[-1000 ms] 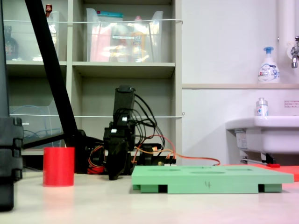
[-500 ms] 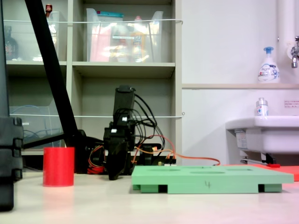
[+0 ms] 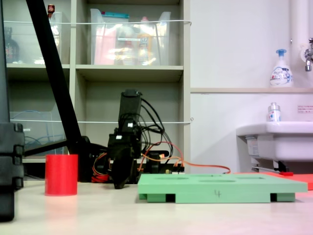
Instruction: Put the cylinder block into the corresponding hole
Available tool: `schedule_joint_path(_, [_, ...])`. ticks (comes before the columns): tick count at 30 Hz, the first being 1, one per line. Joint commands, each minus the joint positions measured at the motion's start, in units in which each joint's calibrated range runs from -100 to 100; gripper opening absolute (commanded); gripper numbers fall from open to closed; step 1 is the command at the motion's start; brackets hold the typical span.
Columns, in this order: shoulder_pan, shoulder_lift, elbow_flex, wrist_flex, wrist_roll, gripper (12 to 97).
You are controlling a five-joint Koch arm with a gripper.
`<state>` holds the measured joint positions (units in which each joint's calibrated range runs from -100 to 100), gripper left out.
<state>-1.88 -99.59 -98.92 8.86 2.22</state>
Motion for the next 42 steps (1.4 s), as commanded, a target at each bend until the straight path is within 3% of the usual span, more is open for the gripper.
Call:
schedule_joint_path(1, [-0.3, -0.4, -1.1, 13.6, 10.4, 52.5])
schedule_joint_path(7, [-1.8, -0.4, -1.1, 37.5, 27.2, 51.5])
schedule_joint_path(16, [-7.3, -0.4, -0.1, 43.1, 47.6, 52.8])
schedule_joint_path(21, [-7.9, -0.4, -1.1, 43.0, 52.5, 52.8])
schedule_joint_path(32, [-10.2, -0.4, -1.1, 43.0, 53.2, 49.8])
schedule_joint_path(34, [-9.9, 1.7, -1.1, 44.5, 51.7, 55.6])
schedule_joint_path(37, [-9.4, 27.1, 1.8, 63.2, 49.3, 72.1])
schedule_joint_path(40, [-9.6, 49.9, 3.8, 81.5, 49.0, 74.4])
schedule_joint_path(42, [-9.8, 55.0, 5.5, 83.6, 48.9, 74.6])
